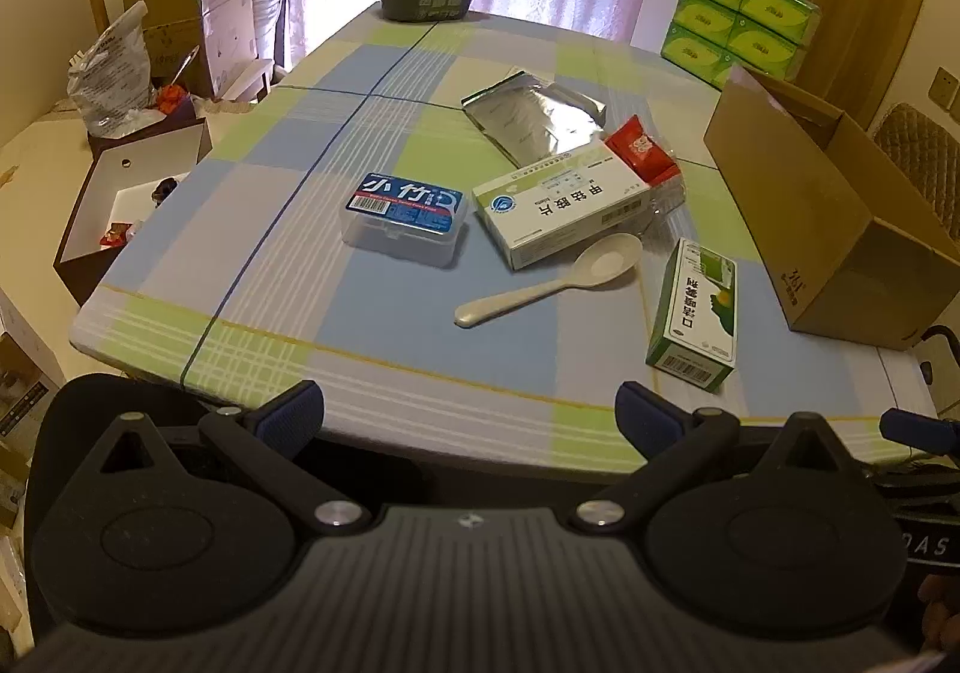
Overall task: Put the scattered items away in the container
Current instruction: 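Move both tools toward the items scattered on the tablecloth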
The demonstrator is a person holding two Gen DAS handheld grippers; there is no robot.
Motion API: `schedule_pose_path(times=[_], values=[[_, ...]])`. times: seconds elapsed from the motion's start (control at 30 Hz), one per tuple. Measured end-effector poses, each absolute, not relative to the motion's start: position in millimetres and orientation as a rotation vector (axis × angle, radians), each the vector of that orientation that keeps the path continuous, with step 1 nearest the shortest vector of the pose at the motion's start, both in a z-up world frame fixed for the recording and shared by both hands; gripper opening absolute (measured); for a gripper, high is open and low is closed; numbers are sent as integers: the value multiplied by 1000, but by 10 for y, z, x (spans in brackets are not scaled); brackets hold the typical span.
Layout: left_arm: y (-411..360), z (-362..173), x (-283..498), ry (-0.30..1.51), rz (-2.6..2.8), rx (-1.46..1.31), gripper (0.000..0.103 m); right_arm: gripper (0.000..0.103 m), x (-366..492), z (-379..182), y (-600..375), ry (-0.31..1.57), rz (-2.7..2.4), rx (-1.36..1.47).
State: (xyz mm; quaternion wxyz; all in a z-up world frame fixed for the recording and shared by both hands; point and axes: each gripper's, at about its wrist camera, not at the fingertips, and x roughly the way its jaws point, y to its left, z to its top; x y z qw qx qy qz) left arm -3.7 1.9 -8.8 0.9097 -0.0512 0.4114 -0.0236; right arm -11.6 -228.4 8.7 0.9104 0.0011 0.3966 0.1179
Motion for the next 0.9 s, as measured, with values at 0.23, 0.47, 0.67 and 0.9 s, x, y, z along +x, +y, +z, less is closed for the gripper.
schedule_pose_path(times=[0.23,0.47,0.67,0.9], values=[[9,-101,-35,852,-48,-105,102,103,-110,66,-2297,830,243,13],[-4,-105,-41,855,-61,-104,102,103,-107,65,-2311,838,240,19],[7,-102,-43,854,-57,-111,102,103,-111,64,-2307,840,241,19],[10,-104,-43,855,-61,-120,102,103,-112,58,-2309,841,238,24]])
